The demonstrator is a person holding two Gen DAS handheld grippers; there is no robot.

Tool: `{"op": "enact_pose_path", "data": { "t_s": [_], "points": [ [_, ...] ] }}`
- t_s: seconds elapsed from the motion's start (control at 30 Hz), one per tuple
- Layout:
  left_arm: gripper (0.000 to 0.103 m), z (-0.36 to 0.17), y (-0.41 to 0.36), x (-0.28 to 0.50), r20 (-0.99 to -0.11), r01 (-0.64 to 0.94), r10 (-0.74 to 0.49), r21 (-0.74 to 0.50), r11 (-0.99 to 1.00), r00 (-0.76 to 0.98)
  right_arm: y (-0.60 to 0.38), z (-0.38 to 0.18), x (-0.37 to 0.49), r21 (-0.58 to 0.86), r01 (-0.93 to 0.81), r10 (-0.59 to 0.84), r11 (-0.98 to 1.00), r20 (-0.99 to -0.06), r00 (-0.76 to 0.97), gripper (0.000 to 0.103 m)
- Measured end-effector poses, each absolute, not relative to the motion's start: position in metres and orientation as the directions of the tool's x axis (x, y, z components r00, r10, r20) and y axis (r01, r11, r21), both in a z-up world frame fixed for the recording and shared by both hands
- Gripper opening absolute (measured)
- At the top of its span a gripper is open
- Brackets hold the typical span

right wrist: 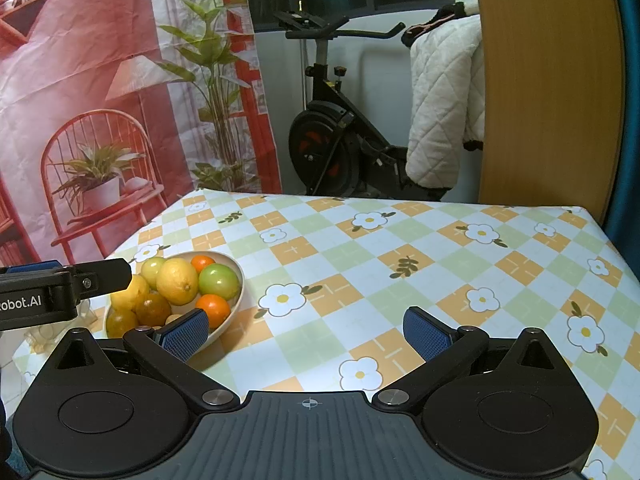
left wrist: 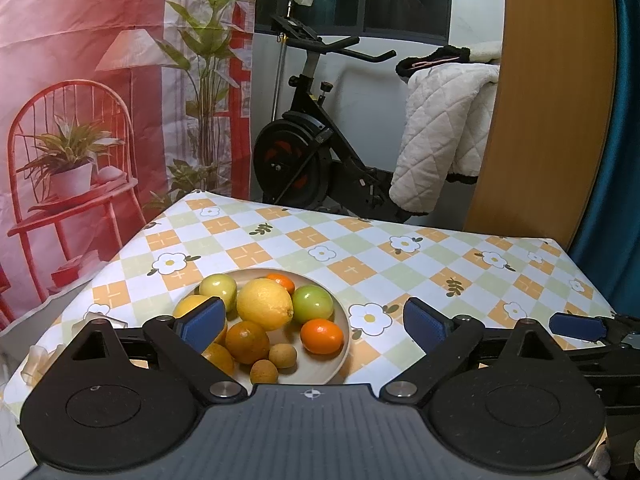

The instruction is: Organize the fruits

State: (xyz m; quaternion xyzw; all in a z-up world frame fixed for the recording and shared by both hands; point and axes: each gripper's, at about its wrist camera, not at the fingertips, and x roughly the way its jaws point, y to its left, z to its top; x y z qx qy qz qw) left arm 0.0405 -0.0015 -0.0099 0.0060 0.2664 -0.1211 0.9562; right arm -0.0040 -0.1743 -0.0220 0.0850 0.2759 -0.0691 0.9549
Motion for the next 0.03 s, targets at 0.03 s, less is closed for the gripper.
{"op": "enact_pose_path", "data": {
  "t_s": [0.03],
  "points": [
    [0.097,-0.0099,-0.0015,0.0408,-0.511,0.234,-0.228,-0.054,0.971,0.828,-0.1743,-0.0220,-0.0040,0.124,0.179,-0.085,0.976,-0.539,0.838,0.102]
  ]
}}
